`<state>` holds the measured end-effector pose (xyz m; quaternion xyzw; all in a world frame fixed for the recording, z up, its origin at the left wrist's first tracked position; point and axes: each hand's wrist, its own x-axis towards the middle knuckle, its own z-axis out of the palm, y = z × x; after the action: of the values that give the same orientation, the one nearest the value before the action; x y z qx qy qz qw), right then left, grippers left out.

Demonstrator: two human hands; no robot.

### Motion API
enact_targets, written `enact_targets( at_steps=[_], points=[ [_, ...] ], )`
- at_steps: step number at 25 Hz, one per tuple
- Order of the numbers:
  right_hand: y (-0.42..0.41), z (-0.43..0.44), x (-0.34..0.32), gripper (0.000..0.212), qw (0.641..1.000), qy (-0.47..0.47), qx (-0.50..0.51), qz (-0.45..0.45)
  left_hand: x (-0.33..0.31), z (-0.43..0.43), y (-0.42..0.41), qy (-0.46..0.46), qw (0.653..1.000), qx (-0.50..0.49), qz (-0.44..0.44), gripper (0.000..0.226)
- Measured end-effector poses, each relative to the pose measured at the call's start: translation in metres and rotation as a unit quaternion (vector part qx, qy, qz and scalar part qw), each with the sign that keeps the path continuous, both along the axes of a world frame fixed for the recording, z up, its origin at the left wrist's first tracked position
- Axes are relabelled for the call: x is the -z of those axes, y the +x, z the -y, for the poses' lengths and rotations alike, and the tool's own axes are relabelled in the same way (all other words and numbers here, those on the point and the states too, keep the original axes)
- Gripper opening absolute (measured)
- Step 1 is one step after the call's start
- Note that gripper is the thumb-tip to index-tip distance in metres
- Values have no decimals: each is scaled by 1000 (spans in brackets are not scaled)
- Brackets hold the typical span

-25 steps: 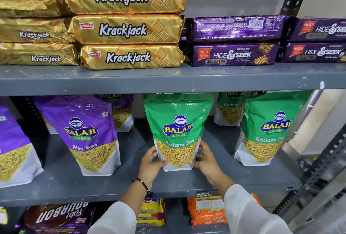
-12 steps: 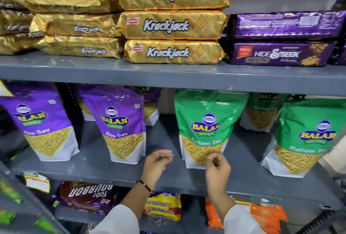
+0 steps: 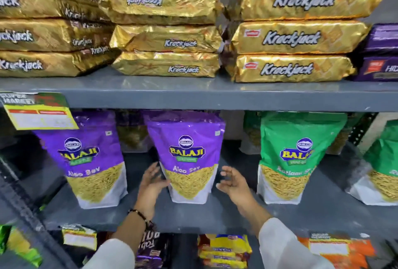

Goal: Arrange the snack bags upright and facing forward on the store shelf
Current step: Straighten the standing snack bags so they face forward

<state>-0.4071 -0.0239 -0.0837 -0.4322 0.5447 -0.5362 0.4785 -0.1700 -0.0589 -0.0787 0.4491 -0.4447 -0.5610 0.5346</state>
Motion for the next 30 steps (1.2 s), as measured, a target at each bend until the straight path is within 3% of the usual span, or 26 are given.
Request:
enact_targets(
  at_steps=[3,9,14,18,28,30],
  points=[
    [16,1,0,59,999,-8,-38,-1,1,12,3,-17,993,105,44,68],
    [36,6,14,72,999,-14,-47,-9,11,19,1,-26,994,87,66,80],
    [17,11,13,57,998,-17,-57,-7,15,17,-14,-28,994,67,75,76],
    [16,8,15,57,998,-20,-64,5,21,17,-14,-31,994,70,82,85],
    [18,2,6,56,998,14,-64,-21,7,12,-15,-51,991,84,86,74],
    [21,-4,4,51,1000,5,-9,-29,4,5,-19,-61,992,72,82,85]
  ],
)
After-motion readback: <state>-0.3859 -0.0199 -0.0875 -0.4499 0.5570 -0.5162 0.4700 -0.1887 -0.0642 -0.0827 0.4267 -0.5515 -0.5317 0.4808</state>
